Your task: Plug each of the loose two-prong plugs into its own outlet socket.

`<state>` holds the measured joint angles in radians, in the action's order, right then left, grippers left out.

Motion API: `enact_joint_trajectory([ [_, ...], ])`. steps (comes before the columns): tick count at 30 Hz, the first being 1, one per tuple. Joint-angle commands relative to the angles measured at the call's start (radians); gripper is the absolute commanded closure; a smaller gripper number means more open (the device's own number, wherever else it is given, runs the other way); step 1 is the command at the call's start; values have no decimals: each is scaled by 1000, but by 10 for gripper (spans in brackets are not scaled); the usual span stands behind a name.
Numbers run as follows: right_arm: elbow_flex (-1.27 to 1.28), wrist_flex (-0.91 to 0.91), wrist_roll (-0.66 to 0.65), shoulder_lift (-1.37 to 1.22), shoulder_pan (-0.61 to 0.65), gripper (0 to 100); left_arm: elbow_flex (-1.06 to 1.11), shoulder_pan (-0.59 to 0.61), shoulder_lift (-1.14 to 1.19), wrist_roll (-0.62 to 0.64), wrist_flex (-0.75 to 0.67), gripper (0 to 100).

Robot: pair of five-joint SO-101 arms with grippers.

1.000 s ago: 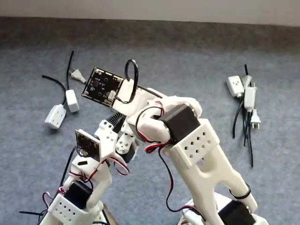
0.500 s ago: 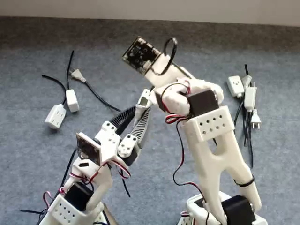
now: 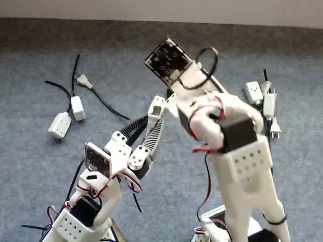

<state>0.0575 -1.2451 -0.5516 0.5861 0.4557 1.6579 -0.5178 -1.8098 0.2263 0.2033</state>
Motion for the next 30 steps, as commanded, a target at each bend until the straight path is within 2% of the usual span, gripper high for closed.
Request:
enact_joint_trajectory([
  [1, 1, 8, 41, 99, 108, 991, -8, -8, -7, 3, -25, 994],
  [6, 114, 28, 35, 150, 236, 991, -8, -8, -7, 5, -25, 994],
  [10, 208, 110, -31, 147, 249, 991, -13, -5, -7, 6, -25, 994],
  [14, 317, 208, -57, 116, 213, 991, -44, -2, -7, 6, -21, 994],
  [21, 328, 259, -61, 36, 99, 991, -50, 4, -7, 6, -21, 994],
  [30, 331, 259, -77, 16, 71, 991, -96, 170, -7, 25, -21, 994],
])
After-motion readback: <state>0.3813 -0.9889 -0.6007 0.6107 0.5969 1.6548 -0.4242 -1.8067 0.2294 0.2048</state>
